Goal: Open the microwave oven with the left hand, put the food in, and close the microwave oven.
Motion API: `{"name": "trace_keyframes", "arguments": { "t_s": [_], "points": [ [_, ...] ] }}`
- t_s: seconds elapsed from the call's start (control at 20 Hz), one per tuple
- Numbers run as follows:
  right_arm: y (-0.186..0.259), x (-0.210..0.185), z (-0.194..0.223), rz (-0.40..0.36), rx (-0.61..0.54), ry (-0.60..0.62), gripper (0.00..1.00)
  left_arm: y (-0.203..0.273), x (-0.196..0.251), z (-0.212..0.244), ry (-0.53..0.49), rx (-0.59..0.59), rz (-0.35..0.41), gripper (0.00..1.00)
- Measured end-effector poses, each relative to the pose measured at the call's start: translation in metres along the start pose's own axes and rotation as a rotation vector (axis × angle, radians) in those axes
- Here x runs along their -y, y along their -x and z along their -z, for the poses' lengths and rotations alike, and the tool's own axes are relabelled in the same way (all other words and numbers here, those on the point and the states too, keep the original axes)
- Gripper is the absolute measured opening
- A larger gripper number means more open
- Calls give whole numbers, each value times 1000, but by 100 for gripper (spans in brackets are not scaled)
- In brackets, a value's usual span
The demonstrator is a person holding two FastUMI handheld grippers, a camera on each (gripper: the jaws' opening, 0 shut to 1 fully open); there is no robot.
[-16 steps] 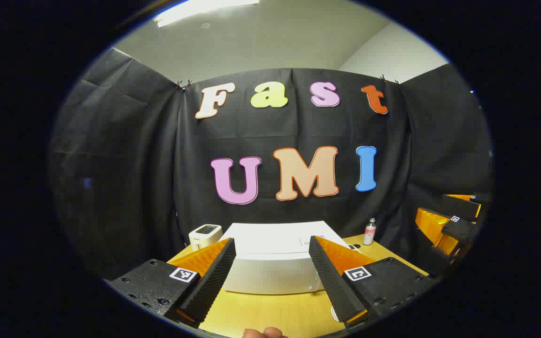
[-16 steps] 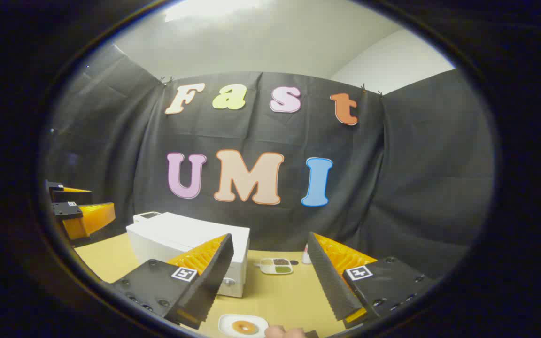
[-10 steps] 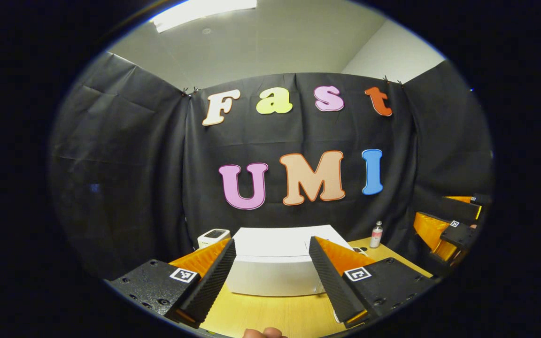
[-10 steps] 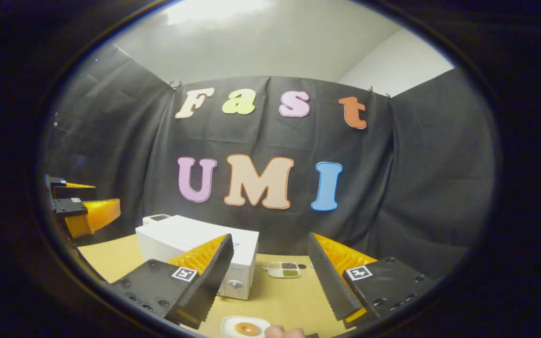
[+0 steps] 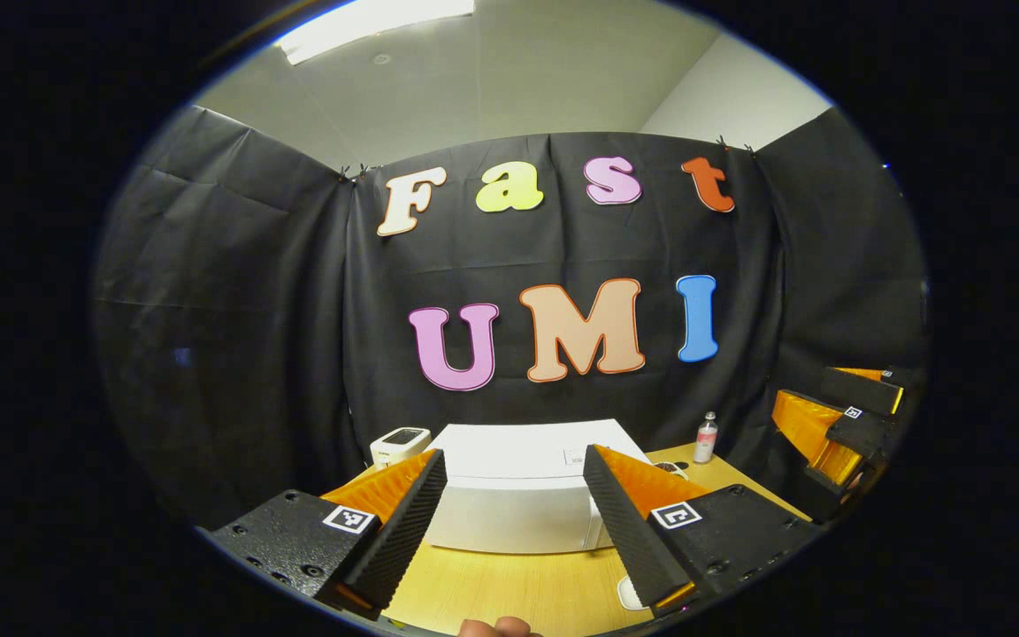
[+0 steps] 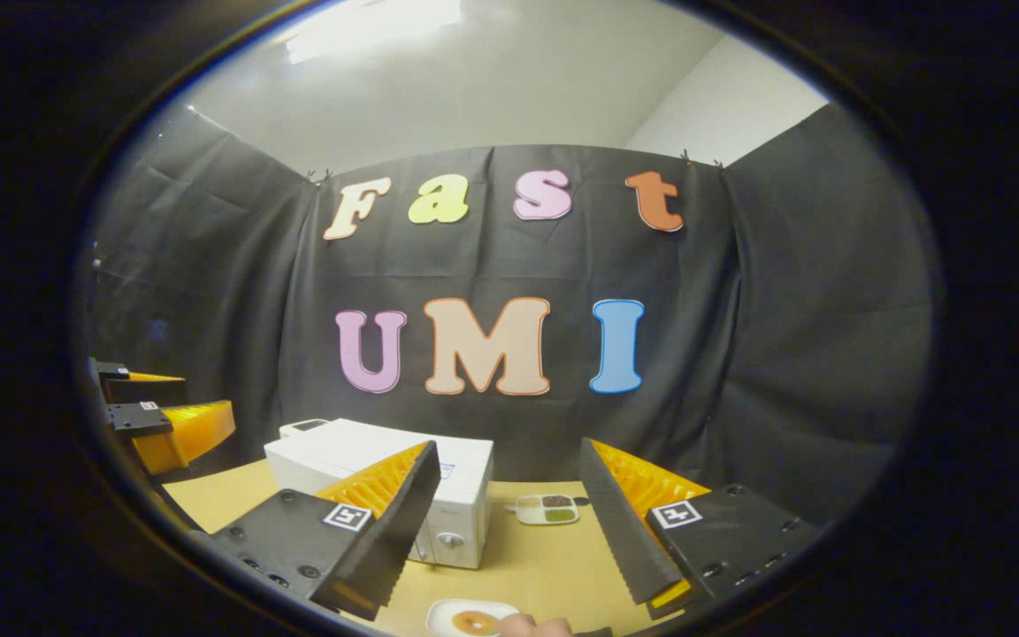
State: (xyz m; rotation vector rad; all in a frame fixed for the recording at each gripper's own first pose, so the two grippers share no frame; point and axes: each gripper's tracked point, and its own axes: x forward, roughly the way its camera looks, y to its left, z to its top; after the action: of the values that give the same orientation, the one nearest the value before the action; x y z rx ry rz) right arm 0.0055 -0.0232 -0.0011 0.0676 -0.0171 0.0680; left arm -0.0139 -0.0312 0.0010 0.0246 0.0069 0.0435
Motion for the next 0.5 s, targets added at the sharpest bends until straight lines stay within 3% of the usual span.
{"name": "trace_keyframes", "arguments": {
  "t_s": [0.5],
  "points": [
    [-16,1,4,-13,14,24,96,-15,4,-6,-27,32,-6,98]
  ]
}}
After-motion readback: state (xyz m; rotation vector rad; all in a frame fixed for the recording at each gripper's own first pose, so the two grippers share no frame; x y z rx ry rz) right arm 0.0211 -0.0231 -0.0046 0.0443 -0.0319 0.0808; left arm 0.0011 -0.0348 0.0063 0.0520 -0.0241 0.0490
